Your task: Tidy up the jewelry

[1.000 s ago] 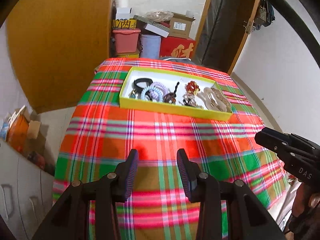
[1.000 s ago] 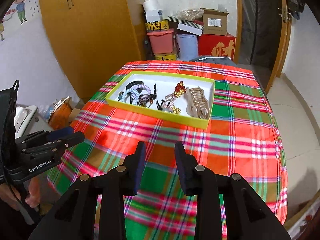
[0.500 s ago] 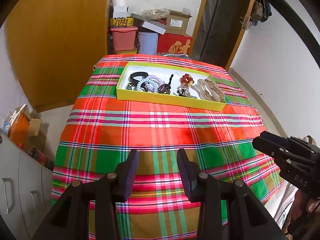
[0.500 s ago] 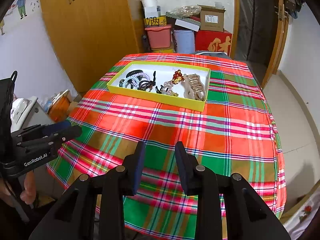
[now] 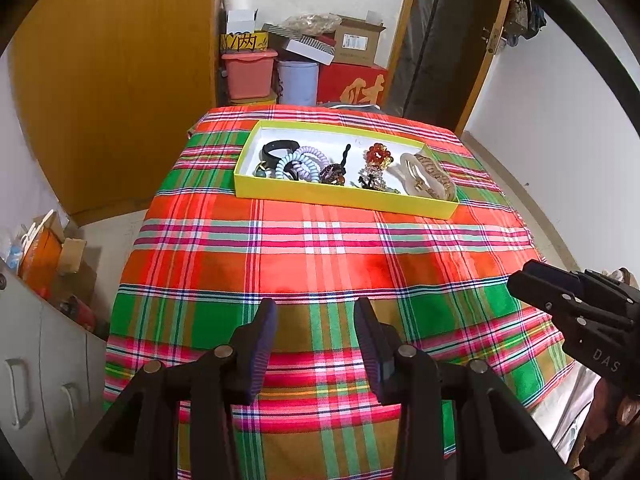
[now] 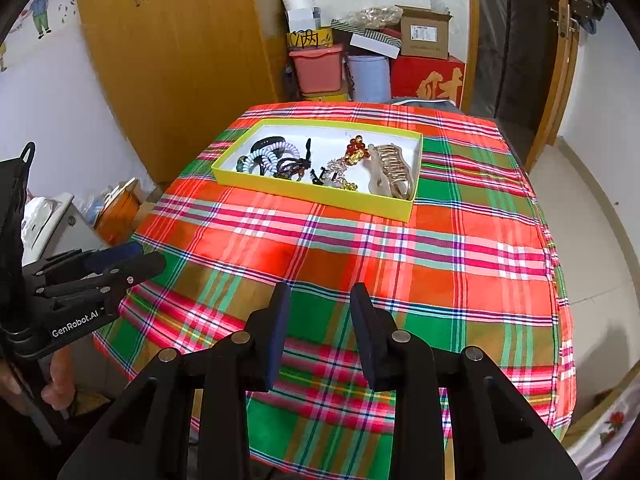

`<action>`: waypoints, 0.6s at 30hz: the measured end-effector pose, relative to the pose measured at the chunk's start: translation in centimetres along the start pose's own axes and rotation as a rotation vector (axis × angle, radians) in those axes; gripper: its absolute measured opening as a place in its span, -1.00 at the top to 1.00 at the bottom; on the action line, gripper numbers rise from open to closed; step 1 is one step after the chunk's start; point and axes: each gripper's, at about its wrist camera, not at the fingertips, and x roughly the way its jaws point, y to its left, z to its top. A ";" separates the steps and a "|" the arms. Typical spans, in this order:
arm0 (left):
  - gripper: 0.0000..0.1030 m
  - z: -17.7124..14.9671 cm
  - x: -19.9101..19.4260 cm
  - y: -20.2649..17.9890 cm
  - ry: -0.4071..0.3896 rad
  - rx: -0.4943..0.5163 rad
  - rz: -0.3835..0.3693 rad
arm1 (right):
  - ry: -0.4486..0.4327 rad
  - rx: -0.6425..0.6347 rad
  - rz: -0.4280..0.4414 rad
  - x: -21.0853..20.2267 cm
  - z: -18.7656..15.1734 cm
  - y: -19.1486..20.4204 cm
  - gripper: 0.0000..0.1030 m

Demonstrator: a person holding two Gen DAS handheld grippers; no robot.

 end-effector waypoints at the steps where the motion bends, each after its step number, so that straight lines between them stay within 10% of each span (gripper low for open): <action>1: 0.23 0.0 0.0 0.0 0.000 0.000 0.001 | 0.001 0.001 0.000 0.0 0.0 0.0 0.38; 18: 0.23 -0.3 0.4 0.0 0.007 0.006 0.024 | 0.007 -0.001 -0.003 0.1 0.0 0.1 0.38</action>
